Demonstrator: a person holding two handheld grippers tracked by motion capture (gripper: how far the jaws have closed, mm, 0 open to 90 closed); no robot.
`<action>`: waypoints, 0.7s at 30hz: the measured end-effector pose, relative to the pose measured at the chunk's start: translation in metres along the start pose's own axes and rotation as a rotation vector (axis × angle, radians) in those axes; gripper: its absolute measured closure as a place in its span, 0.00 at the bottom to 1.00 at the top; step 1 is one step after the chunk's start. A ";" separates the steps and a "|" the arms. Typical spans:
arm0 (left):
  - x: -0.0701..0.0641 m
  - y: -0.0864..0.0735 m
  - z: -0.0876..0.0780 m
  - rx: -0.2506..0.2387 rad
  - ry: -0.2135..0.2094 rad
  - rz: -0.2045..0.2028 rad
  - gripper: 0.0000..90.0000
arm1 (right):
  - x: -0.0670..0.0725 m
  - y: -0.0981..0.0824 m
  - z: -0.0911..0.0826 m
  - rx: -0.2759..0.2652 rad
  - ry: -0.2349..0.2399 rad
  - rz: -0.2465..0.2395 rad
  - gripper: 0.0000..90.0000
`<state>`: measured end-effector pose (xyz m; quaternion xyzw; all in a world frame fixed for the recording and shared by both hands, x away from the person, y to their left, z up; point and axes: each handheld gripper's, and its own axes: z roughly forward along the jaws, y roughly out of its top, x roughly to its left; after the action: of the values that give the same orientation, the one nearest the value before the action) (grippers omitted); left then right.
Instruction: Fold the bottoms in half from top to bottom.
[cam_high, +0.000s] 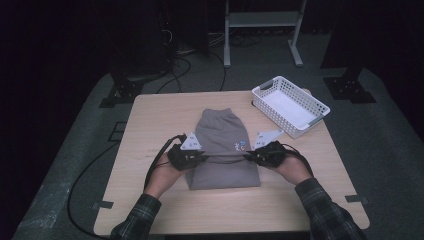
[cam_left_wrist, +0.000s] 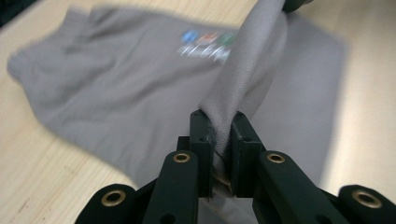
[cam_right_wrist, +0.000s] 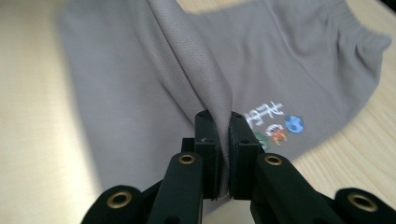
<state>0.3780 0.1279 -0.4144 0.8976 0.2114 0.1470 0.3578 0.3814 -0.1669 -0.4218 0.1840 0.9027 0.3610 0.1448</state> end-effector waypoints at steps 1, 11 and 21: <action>0.000 0.000 0.000 0.000 0.000 0.000 0.92 | 0.000 0.000 0.000 0.000 0.000 0.000 0.93; 0.023 -0.019 0.044 0.080 -0.020 -0.066 0.91 | -0.020 -0.009 0.049 0.094 -0.024 0.042 0.93; 0.013 -0.022 0.039 0.109 -0.082 -0.061 0.92 | -0.010 -0.012 0.046 0.107 -0.022 0.019 0.93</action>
<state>0.3991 0.1257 -0.4559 0.9142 0.2314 0.0873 0.3211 0.4053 -0.1518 -0.4608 0.2041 0.9173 0.3114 0.1411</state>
